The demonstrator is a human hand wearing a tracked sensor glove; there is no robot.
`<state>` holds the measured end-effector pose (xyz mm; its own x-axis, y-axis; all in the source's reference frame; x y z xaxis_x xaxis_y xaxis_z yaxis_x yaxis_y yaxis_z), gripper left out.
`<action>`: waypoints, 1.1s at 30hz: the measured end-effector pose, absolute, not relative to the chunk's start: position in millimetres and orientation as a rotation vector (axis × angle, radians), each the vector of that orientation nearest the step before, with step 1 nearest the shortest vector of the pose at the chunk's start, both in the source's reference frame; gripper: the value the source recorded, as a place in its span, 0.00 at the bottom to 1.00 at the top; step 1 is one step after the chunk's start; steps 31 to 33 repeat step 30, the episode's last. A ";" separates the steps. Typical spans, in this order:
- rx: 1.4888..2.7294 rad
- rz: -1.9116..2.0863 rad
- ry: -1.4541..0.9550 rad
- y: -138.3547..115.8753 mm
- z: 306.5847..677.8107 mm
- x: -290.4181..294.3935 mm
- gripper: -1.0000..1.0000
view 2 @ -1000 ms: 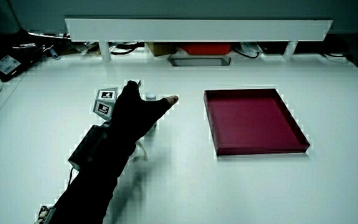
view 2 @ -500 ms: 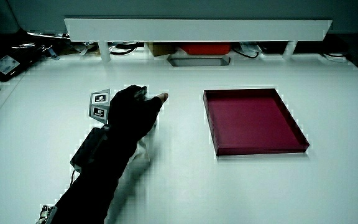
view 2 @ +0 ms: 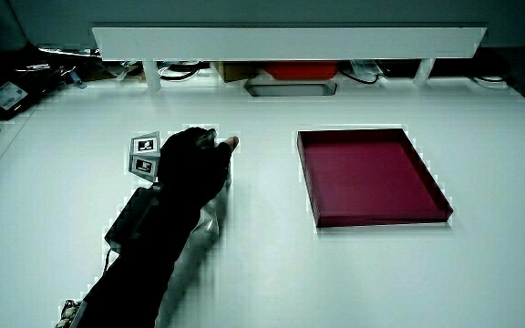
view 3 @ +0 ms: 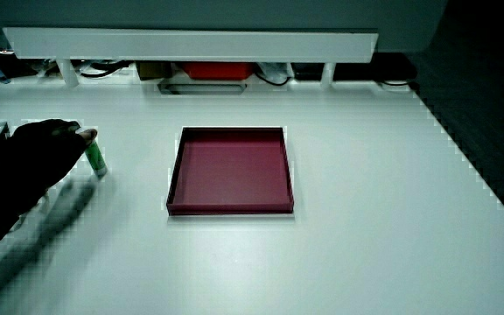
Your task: Pick glue stick
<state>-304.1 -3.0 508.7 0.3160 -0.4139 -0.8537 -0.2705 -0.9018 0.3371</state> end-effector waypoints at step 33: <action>2.412 -1.799 -0.002 -34.4 429.9 -205.8 1.00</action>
